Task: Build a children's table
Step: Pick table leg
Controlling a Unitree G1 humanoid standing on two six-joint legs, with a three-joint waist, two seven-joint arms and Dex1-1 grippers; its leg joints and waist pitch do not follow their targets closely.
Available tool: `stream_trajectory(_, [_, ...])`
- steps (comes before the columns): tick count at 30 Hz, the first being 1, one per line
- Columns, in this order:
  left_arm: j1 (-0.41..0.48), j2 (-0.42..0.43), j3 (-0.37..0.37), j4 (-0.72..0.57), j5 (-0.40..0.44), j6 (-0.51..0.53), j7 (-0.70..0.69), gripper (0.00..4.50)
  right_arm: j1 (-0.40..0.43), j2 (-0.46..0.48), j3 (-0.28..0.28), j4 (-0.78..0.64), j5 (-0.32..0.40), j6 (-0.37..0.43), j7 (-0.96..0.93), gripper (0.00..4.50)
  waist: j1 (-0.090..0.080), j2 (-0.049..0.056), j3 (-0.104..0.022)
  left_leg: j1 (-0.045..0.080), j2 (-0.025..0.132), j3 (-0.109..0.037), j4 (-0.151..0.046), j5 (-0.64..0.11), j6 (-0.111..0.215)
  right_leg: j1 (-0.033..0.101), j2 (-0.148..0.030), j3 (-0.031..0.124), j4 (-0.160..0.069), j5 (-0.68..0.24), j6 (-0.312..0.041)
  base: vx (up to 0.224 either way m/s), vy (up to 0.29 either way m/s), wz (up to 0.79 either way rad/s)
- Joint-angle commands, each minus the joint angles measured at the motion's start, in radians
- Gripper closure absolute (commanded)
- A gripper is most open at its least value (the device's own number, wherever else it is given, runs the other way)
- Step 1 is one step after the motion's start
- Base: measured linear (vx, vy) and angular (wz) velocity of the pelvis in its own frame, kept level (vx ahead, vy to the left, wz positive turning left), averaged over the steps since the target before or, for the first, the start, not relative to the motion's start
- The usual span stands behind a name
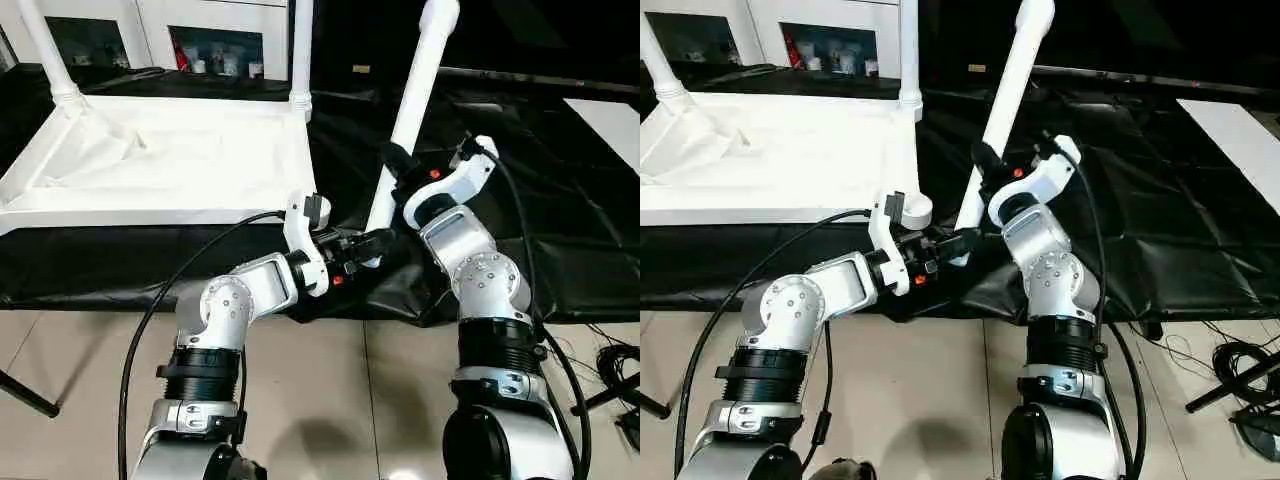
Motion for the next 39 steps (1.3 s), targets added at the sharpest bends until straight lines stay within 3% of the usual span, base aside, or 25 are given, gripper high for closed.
stream_trajectory(1, [-0.016,-0.006,0.002,-0.002,-0.015,-0.001,0.004,1.70,-0.037,0.017,-0.006,0.000,0.020,-0.020,-0.012,2.98,0.004,-0.005,-0.082,0.046,0.068,-0.029,-0.066,-0.129,-0.017,0.034,-0.076,0.047,-0.068,-0.015,-0.166,0.000,0.000,0.00])
stream_trajectory(16, [0.002,-0.012,-0.010,-0.034,-0.028,0.012,-0.007,2.94,-0.043,0.018,0.001,0.015,0.023,-0.034,-0.015,2.98,0.006,-0.002,-0.084,0.046,0.068,-0.029,-0.064,-0.117,-0.012,0.036,-0.075,0.047,-0.065,0.007,-0.170,0.000,0.000,0.00])
stream_trajectory(21, [0.001,-0.008,-0.007,-0.035,-0.036,0.008,-0.009,3.07,-0.039,0.018,0.009,0.014,0.013,-0.045,-0.013,2.98,0.007,-0.002,-0.084,0.045,0.067,-0.029,-0.064,-0.117,-0.014,0.038,-0.076,0.047,-0.064,0.018,-0.173,0.000,0.000,0.00])
stream_trajectory(23, [0.000,-0.008,-0.006,-0.034,-0.038,0.006,-0.009,3.09,-0.038,0.017,0.011,0.015,0.011,-0.048,-0.012,2.44,0.007,-0.002,-0.084,0.047,0.067,-0.029,-0.064,-0.118,-0.015,0.037,-0.075,0.046,-0.064,0.018,-0.173,0.000,0.000,0.00])
stream_trajectory(28, [0.008,0.007,0.009,-0.063,-0.056,-0.008,-0.032,3.10,-0.040,0.025,0.003,0.016,0.042,-0.055,0.003,1.95,0.011,-0.003,-0.084,0.047,0.067,-0.028,-0.063,-0.119,-0.012,0.036,-0.076,0.046,-0.063,0.010,-0.177,0.000,0.000,0.00])
stream_trajectory(32, [0.012,0.023,0.021,-0.086,-0.066,-0.011,-0.041,3.10,-0.041,0.026,0.002,0.015,0.050,-0.054,0.006,1.81,0.013,-0.001,-0.084,0.049,0.068,-0.029,-0.064,-0.121,-0.016,0.035,-0.075,0.046,-0.062,0.006,-0.171,0.000,0.000,0.00])
stream_trajectory(37, [0.010,0.086,0.040,-0.119,-0.068,-0.009,-0.062,3.10,-0.037,0.015,-0.006,0.008,0.071,-0.039,0.011,1.28,0.016,0.003,-0.085,0.050,0.067,-0.029,-0.065,-0.123,-0.025,0.034,-0.073,0.046,-0.059,0.019,-0.161,0.000,0.000,0.00])
stream_trajectory(39, [0.007,0.113,0.051,-0.127,-0.072,-0.003,-0.063,3.10,-0.037,0.009,-0.040,-0.005,0.128,-0.006,0.001,1.16,0.016,0.004,-0.086,0.051,0.067,-0.029,-0.065,-0.120,-0.027,0.034,-0.072,0.046,-0.058,0.025,-0.160,0.000,0.000,0.00])
